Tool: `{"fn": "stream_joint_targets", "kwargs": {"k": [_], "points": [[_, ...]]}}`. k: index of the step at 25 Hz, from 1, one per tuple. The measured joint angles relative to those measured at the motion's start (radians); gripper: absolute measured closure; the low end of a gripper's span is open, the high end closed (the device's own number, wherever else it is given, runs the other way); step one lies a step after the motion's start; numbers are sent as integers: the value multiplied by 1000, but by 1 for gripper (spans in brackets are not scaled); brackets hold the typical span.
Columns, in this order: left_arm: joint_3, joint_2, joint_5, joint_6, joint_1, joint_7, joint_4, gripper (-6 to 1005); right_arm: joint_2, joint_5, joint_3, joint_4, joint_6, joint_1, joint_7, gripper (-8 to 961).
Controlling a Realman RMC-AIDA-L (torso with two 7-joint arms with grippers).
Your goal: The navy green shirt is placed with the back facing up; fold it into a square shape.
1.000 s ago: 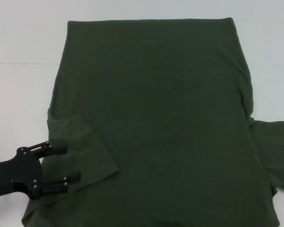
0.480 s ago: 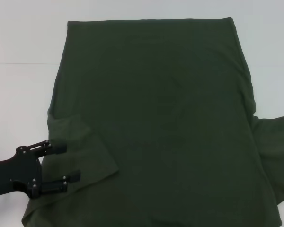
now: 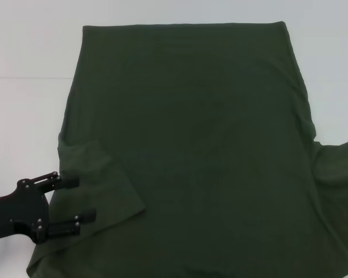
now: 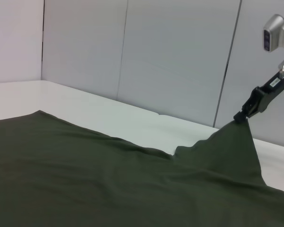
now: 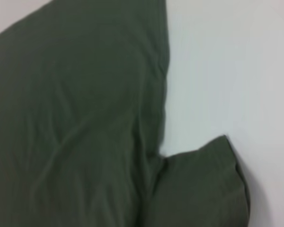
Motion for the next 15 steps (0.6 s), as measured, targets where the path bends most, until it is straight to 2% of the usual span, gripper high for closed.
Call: {"fn": "stream_joint_targets", "kwargs": {"k": [6, 15], "points": [[0, 1, 0, -4, 3, 0, 0, 159, 0, 43, 1, -51, -44, 1, 4, 900], [-1, 1, 0, -2, 9, 0, 2, 159, 7, 84, -17, -64, -95, 41, -2, 901]]}}
